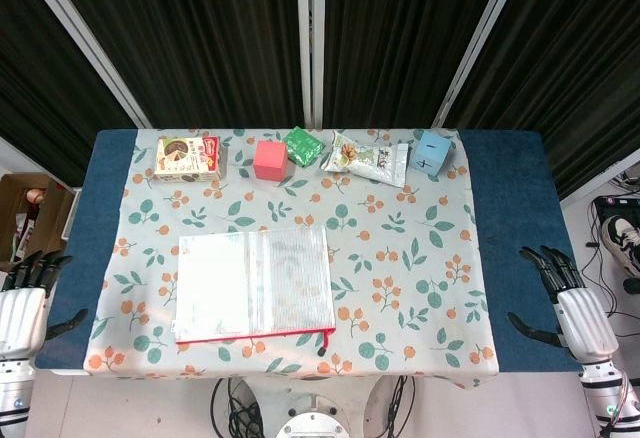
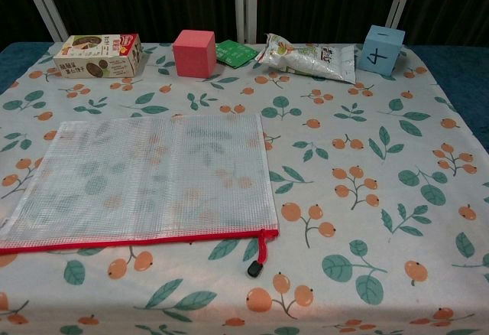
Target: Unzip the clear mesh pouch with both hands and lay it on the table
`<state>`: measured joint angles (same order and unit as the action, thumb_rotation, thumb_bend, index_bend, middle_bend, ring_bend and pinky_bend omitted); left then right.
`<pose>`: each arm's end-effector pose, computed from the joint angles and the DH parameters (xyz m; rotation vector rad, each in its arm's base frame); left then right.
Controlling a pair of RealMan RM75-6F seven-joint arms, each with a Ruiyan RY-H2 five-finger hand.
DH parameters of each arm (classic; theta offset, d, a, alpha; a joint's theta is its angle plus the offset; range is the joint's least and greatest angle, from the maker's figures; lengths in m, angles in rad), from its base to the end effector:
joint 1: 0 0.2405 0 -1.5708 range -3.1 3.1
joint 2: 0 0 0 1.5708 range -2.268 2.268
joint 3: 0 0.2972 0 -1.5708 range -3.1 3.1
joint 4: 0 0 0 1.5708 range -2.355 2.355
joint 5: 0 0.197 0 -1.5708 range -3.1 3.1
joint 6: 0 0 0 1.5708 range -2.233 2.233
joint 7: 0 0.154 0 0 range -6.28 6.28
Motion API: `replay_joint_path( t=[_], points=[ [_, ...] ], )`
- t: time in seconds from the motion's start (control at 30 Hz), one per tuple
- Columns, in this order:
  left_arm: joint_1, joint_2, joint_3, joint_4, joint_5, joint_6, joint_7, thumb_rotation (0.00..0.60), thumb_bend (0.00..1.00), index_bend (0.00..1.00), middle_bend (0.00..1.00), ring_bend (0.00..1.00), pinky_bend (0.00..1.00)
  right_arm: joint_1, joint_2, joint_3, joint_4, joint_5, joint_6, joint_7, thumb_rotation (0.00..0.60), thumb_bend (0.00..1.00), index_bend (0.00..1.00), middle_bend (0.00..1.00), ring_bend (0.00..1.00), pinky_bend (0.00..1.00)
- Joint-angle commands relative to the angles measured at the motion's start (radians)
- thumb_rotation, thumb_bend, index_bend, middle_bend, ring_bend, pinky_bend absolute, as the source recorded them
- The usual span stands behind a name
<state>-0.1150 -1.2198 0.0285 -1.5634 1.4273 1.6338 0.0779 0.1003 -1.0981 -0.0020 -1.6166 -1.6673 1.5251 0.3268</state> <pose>-0.3476 0.1878 0.1710 -1.3100 -0.8396 -0.9021 -0.3188 -0.1856 0.1837 1.4392 -1.0975 1.2173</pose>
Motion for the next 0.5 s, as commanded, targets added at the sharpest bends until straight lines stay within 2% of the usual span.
replay_joint_path(
  t=[0.03, 0.17, 0.33, 0.5],
  points=[
    [0.006, 0.003, 0.006, -0.015, 0.027, 0.000, 0.019, 0.600, 0.09, 0.21, 0.18, 0.12, 0.18, 0.009, -0.005, 0.002, -0.004, 0.015, -0.022, -0.008, 0.600, 0.14, 0.00, 0.15, 0.00, 0.01],
    [0.000, 0.008, 0.008, -0.032, 0.052, -0.025, 0.032, 0.600, 0.09, 0.22, 0.18, 0.12, 0.18, 0.011, -0.003, 0.003, -0.007, 0.017, -0.024, -0.010, 0.600, 0.14, 0.00, 0.15, 0.00, 0.01],
    [-0.056, 0.010, 0.020, -0.062, 0.174, -0.077, 0.069, 0.600, 0.09, 0.26, 0.21, 0.15, 0.19, 0.001, 0.023, -0.005, -0.041, -0.005, -0.002, -0.016, 0.600, 0.14, 0.00, 0.15, 0.00, 0.01],
    [-0.194, -0.026, 0.038, -0.088, 0.343, -0.246, 0.125, 0.600, 0.09, 0.31, 0.23, 0.18, 0.23, -0.005, 0.040, -0.009, -0.063, -0.033, 0.025, -0.034, 0.600, 0.14, 0.00, 0.15, 0.00, 0.01]
  ],
)
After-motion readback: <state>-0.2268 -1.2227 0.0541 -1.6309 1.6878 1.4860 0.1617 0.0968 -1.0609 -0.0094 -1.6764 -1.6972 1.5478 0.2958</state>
